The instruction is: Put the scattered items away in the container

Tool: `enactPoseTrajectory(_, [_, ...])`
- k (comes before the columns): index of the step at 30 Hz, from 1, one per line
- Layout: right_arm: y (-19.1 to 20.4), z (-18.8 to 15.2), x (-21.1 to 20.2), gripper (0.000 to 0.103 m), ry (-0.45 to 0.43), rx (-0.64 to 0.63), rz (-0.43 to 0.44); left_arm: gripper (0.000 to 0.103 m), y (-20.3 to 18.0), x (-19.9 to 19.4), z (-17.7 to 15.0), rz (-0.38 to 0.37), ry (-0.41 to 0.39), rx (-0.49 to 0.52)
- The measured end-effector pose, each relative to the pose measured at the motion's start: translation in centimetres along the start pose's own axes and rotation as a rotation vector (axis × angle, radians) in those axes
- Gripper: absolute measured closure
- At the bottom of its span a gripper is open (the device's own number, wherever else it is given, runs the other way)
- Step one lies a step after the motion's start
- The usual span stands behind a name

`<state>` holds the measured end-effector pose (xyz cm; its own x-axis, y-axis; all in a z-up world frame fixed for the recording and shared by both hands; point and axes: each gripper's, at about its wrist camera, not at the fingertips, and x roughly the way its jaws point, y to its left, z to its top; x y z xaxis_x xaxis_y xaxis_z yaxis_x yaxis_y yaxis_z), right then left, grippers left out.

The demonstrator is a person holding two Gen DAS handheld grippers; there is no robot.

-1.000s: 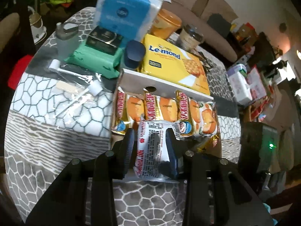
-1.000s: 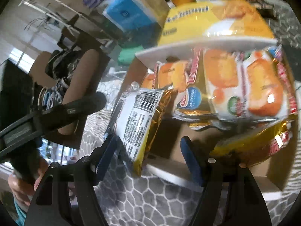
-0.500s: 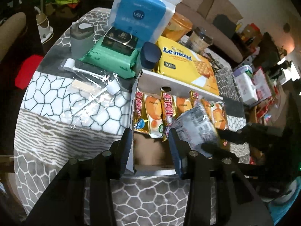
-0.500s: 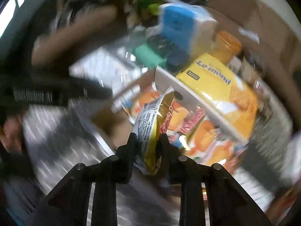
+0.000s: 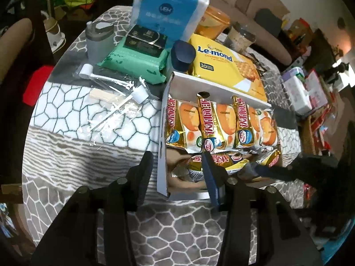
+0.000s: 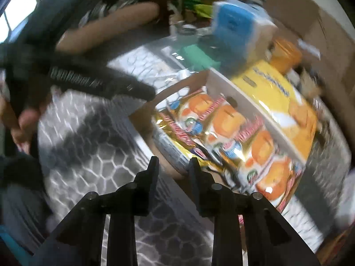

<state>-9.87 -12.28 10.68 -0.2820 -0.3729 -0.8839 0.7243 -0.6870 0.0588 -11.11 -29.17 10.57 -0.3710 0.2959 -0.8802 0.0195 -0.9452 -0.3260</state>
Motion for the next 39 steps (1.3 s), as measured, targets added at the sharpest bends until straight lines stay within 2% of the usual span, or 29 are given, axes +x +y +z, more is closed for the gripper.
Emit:
enactPoseTrajectory(3, [-2.6,-0.3,-1.3,0.070,-0.037,0.158,-0.004,0.057,-1.5,0.8,0.1,0.032,0.018,0.069])
enactPoseTrajectory(5, [-4.8,-0.6,-2.3,0.065,-0.084,0.268,0.011,0.056,-2.7,1.6,-0.1,0.089,0.028,0.133])
enactPoseTrajectory(6, [-5.3,-0.5,-2.5,0.062,-0.095,0.298,0.003,0.055,-3.4,2.4,-0.2,0.148,0.038,0.182])
enactPoseTrajectory(8, [-6.6,-0.9,-3.2,0.055,-0.114,0.352,-0.017,0.055,-4.2,3.8,-0.7,0.197,0.065,0.225])
enactPoseTrajectory(10, [-8.0,-1.6,-3.5,0.055,-0.100,0.393,-0.074,0.045,-4.7,4.3,-1.1,0.206,0.068,0.245])
enactPoseTrajectory(13, [-9.4,-3.5,-2.5,0.054,-0.036,0.423,-0.121,0.041,-5.7,4.8,-1.6,0.252,0.059,0.283])
enactPoseTrajectory(15, [-9.3,-4.6,-1.5,0.058,0.024,0.413,-0.131,0.042,-5.8,4.8,-1.4,0.258,0.056,0.274])
enactPoseTrajectory(17, [-8.4,-5.6,-1.3,0.058,0.021,0.403,-0.120,0.043,-5.7,4.4,-1.1,0.244,0.034,0.255])
enactPoseTrajectory(22, [-7.3,-6.1,-1.8,0.058,0.007,0.419,0.008,0.042,-5.2,2.2,-0.1,0.207,-0.014,0.216])
enactPoseTrajectory(25, [-7.5,-6.0,-2.6,0.058,-0.028,0.434,-0.006,0.042,-5.8,1.3,-0.2,0.202,-0.040,0.238])
enactPoseTrajectory(27, [-7.8,-6.1,-3.5,0.057,-0.075,0.458,-0.052,0.041,-6.3,0.9,-0.7,0.217,-0.056,0.254])
enactPoseTrajectory(28, [-7.9,-6.3,-4.1,0.054,-0.107,0.472,-0.065,0.034,-6.6,0.8,-1.2,0.222,-0.066,0.259])
enactPoseTrajectory(29, [-7.9,-6.5,-4.4,0.042,-0.131,0.487,-0.076,0.028,-6.6,0.8,-1.5,0.226,-0.072,0.256])
enactPoseTrajectory(30, [-7.8,-6.9,-4.7,0.025,-0.150,0.501,-0.093,0.018,-6.7,0.7,-2.1,0.235,-0.090,0.238])
enactPoseTrajectory(31, [-7.6,-7.3,-5.0,0.019,-0.170,0.517,-0.110,0.014,-6.7,0.6,-2.6,0.231,-0.102,0.228])
enactPoseTrajectory(34, [-7.0,-8.5,-5.1,0.018,-0.208,0.560,-0.111,0.012,-7.2,0.6,-4.3,0.228,-0.126,0.204])
enactPoseTrajectory(37, [-6.6,-9.7,-4.7,0.000,-0.212,0.594,-0.114,0.007,-7.8,0.8,-5.7,0.237,-0.140,0.188])
enactPoseTrajectory(39, [-6.3,-10.4,-4.6,0.000,-0.206,0.598,-0.120,0.005,-8.1,0.8,-6.3,0.237,-0.143,0.179])
